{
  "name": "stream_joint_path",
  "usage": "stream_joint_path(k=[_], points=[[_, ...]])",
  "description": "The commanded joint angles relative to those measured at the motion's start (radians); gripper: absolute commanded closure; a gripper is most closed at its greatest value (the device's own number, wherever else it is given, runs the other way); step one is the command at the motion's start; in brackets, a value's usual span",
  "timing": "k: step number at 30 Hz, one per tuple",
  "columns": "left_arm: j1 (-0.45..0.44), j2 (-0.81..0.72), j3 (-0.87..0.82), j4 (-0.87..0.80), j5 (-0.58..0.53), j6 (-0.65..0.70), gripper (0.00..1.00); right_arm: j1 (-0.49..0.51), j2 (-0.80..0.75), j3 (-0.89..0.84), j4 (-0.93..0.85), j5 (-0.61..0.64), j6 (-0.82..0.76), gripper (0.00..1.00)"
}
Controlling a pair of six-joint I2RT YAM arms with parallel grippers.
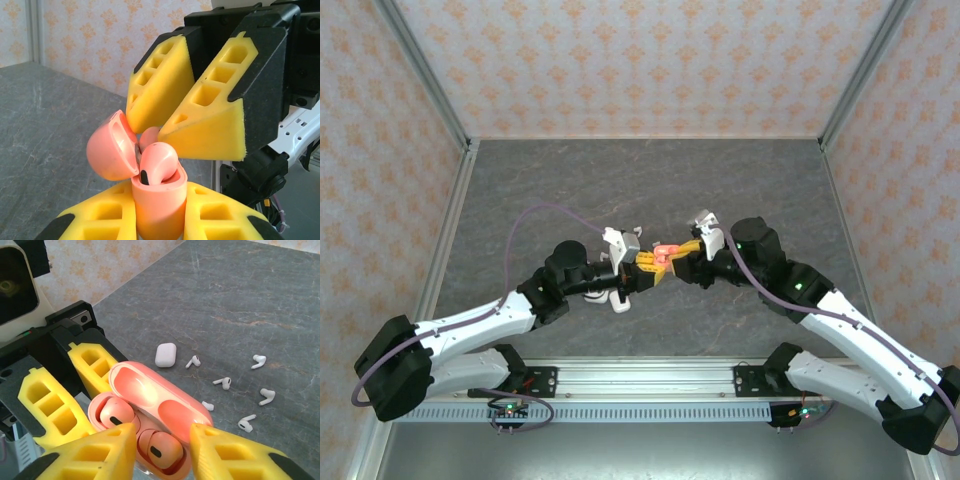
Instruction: Insert wireless bluetooth earbuds into charging case
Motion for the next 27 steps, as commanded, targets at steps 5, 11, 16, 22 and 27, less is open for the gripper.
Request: stream_joint_path(k=[5, 11, 16, 22, 27], points=[[-0.008, -0.030, 0.016, 0.071, -0.006, -0.020, 1.00, 0.002, -0.005, 0.112, -0.044, 0.013, 0.068, 0.49], [-0.009, -0.045, 0.011, 0.078, -0.005, -0.020, 1.00, -0.053, -0.006, 0.159, -0.052, -0.017, 0.152, 0.33], [-0.010, -0.065, 0.002, 0.086, -0.002, -0.020, 1.00, -0.178, -0.002, 0.139, -0.006, -0.194, 0.251, 0.19], [-0.011, -0.085, 0.005, 0.068, 0.003, -0.013, 1.00, -0.201, 0.021, 0.075, 0.069, -0.376, 0.287, 0.08], [-0.011, -0.088, 0.006, 0.061, 0.001, -0.008, 1.00, -0.193, 0.057, 0.066, 0.104, -0.461, 0.292, 0.08]])
